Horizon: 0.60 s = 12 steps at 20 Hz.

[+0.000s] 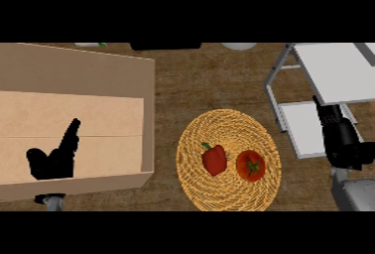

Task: Pick the tomato from the placemat and place it in the tiered shelf

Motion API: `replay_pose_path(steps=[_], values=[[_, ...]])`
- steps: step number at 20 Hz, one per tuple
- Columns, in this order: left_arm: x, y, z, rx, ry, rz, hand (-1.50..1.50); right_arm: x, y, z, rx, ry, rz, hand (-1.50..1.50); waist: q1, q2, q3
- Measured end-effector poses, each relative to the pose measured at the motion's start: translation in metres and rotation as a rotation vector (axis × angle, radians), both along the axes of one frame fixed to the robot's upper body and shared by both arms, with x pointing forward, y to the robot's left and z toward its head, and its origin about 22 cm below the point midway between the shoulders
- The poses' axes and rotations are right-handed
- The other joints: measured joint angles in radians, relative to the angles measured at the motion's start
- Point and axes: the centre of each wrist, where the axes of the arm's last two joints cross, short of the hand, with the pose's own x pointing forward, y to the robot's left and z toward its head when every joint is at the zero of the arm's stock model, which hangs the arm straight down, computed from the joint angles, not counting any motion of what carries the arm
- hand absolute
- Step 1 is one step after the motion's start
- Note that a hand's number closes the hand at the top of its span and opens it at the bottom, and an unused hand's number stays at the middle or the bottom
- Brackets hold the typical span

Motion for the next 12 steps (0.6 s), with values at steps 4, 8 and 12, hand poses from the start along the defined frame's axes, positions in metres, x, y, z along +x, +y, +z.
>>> replay_pose_path(steps=[4, 8, 12], values=[[0.008, 0.01, 0.012, 0.013, -0.017, -0.04, 0.0, -0.024, -0.02, 0.009, -0.038, -0.087, -0.079, 1.5, 0.001, 0.006, 0.008], [-0.002, 0.025, 0.011, -0.045, 0.012, -0.003, 0.0, -0.055, -0.067, 0.012, -0.212, -0.092, -0.26, 1.5, -0.037, 0.0, 0.005], [0.003, 0.025, 0.01, -0.113, 0.052, -0.008, 0.0, -0.094, -0.078, -0.009, -0.161, -0.024, -0.369, -1.5, -0.022, 0.0, 0.005]])
